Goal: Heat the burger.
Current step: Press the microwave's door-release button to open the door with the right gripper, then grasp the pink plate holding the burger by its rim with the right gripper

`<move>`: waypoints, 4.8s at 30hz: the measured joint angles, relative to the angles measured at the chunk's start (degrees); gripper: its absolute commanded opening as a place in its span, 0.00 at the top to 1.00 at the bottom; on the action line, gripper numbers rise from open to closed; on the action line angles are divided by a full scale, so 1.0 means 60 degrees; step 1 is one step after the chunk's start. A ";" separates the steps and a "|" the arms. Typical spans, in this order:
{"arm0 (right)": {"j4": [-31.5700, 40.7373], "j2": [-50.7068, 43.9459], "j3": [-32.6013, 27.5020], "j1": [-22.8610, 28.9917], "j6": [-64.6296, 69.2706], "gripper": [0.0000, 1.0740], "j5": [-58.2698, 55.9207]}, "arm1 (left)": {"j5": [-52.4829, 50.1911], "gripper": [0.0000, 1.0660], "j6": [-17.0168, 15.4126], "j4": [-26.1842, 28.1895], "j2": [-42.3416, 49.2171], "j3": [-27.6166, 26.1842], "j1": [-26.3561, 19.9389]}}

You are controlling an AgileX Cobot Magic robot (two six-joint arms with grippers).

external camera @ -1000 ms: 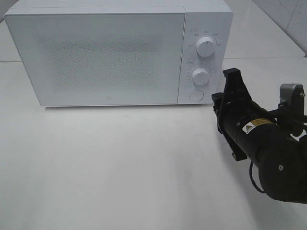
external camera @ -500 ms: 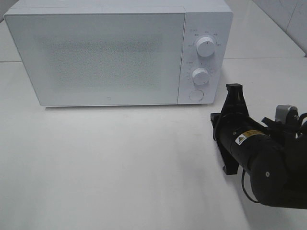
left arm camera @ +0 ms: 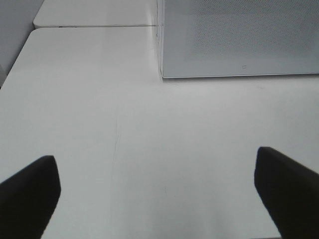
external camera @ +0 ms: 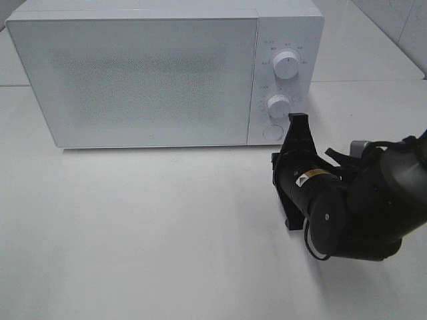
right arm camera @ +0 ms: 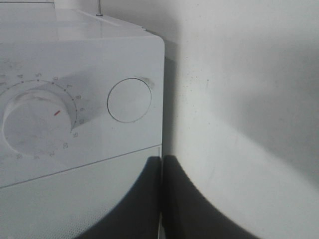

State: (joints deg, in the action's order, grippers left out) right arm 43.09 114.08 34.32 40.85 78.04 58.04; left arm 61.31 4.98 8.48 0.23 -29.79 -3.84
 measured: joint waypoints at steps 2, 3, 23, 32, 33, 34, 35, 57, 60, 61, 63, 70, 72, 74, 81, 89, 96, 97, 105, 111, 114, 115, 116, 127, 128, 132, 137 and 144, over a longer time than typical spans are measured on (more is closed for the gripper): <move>-0.0038 0.0048 0.0124 -0.0095 -0.0048 1.00 -0.0095 | 0.0000 0.08 0.0000 0.0000 0.0000 0.0000 0.0000; -0.0191 0.0143 0.0334 -0.0267 -0.0143 1.00 -0.0191 | 0.0000 0.08 0.0000 0.0000 0.0000 0.0000 0.0000; -0.0248 0.1012 0.2129 -0.1299 -0.0783 1.00 -0.0821 | 0.0000 0.08 0.0000 0.0000 0.0000 0.0000 0.0000; -0.0181 0.1423 0.2588 -0.1327 -0.0831 1.00 -0.0964 | 0.0000 0.08 0.0000 0.0000 0.0000 0.0000 0.0000; -0.0076 0.1480 0.2693 -0.1327 -0.0840 1.00 -0.0993 | 0.0000 0.08 0.0000 0.0000 0.0000 0.0000 0.0000; 0.0010 0.1499 0.2722 -0.1327 -0.0850 1.00 -0.1060 | 0.0000 0.08 0.0000 0.0000 0.0000 0.0000 0.0000; 0.0010 0.1499 0.2722 -0.1327 -0.0850 1.00 -0.1060 | 0.0000 0.08 0.0000 0.0000 0.0000 0.0000 0.0000; 0.1022 0.1786 0.3438 -0.1261 -0.1050 1.00 -0.0879 | 0.0000 0.08 0.0000 0.0000 0.0000 0.0000 0.0000; 0.1089 0.1805 0.3466 -0.1241 -0.1050 1.00 -0.0812 | 0.0000 0.08 0.0000 0.0000 0.0000 0.0000 0.0000; 0.1089 0.1805 0.3466 -0.1241 -0.1050 1.00 -0.0812 | 0.0000 0.08 0.0000 0.0000 0.0000 0.0000 0.0000; 0.1098 0.1805 0.3466 -0.1241 -0.1050 1.00 -0.0812 | 0.0000 0.08 0.0000 0.0000 0.0000 0.0000 0.0000; 0.1098 0.1805 0.3466 -0.1241 -0.1098 1.00 -0.0821 | 0.0000 0.08 0.0000 0.0000 0.0000 0.0000 0.0000; 0.1098 0.1805 0.3466 -0.1241 -0.1146 1.00 -0.0821 | 0.0000 0.08 0.0000 0.0000 0.0000 0.0000 0.0000; 0.1089 0.1786 0.3466 -0.1241 -0.1499 1.00 -0.0840 | 0.0000 0.08 0.0000 0.0000 0.0000 0.0000 0.0000; 0.0859 0.1432 0.3323 -0.1375 -0.1576 1.00 -0.1499 | 0.0000 0.08 0.0000 0.0000 0.0000 0.0000 0.0000; 0.0497 0.0850 0.2970 -0.1537 -0.1948 1.00 -0.2426 | 0.0000 0.08 0.0000 0.0000 0.0000 0.0000 0.0000; 0.0029 0.0095 0.2359 -0.1537 -0.2741 1.00 -0.3056 | 0.0000 0.08 0.0000 0.0000 0.0000 0.0000 0.0000; 0.0029 0.0095 0.2359 -0.1537 -0.2741 1.00 -0.3056 | 0.0000 0.08 0.0000 0.0000 0.0000 0.0000 0.0000; -0.0334 -0.0917 0.1681 -0.1537 -0.4431 1.00 -0.4249 | 0.0000 0.08 0.0000 0.0000 0.0000 0.0000 0.0000; -0.1690 -0.1919 0.1642 -0.1767 -0.6226 1.00 -0.6131 | 0.0000 0.08 0.0000 0.0000 0.0000 0.0000 0.0000; -0.2722 -0.2387 0.1642 -0.2063 -0.6847 1.00 -0.7420 | 0.0000 0.08 0.0000 0.0000 0.0000 0.0000 0.0000; -0.2722 -0.2387 0.1642 -0.2063 -0.6847 1.00 -0.7420 | 0.0000 0.08 0.0000 0.0000 0.0000 0.0000 0.0000; -0.2941 -0.2483 0.1642 -0.2129 -0.6961 1.00 -0.7706 | 0.0000 0.08 0.0000 0.0000 0.0000 0.0000 0.0000; -0.4507 -0.3466 0.2034 -0.2426 -0.9635 1.00 -1.1765 | 0.0000 0.08 0.0000 0.0000 0.0000 0.0000 0.0000; -0.4507 -0.3466 0.2034 -0.2426 -0.9635 1.00 -1.1765 | 0.0000 0.08 0.0000 0.0000 0.0000 0.0000 0.0000; -0.4536 -0.3610 0.2655 -0.2426 -1.1641 0.99 -1.3522 | 0.0000 0.08 0.0000 0.0000 0.0000 0.0000 0.0000; -0.4641 -0.3610 0.3170 -0.2426 -1.3904 0.99 -1.4849 | 0.0000 0.08 0.0000 0.0000 0.0000 0.0000 0.0000; -0.5348 -0.3610 0.3591 -0.2426 -1.7580 0.97 -1.6243 | 0.0000 0.08 0.0000 0.0000 0.0000 0.0000 0.0000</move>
State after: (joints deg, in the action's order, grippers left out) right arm 11.00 92.42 55.86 26.30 -27.44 -39.42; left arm 61.31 4.98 8.48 0.23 -29.79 -3.84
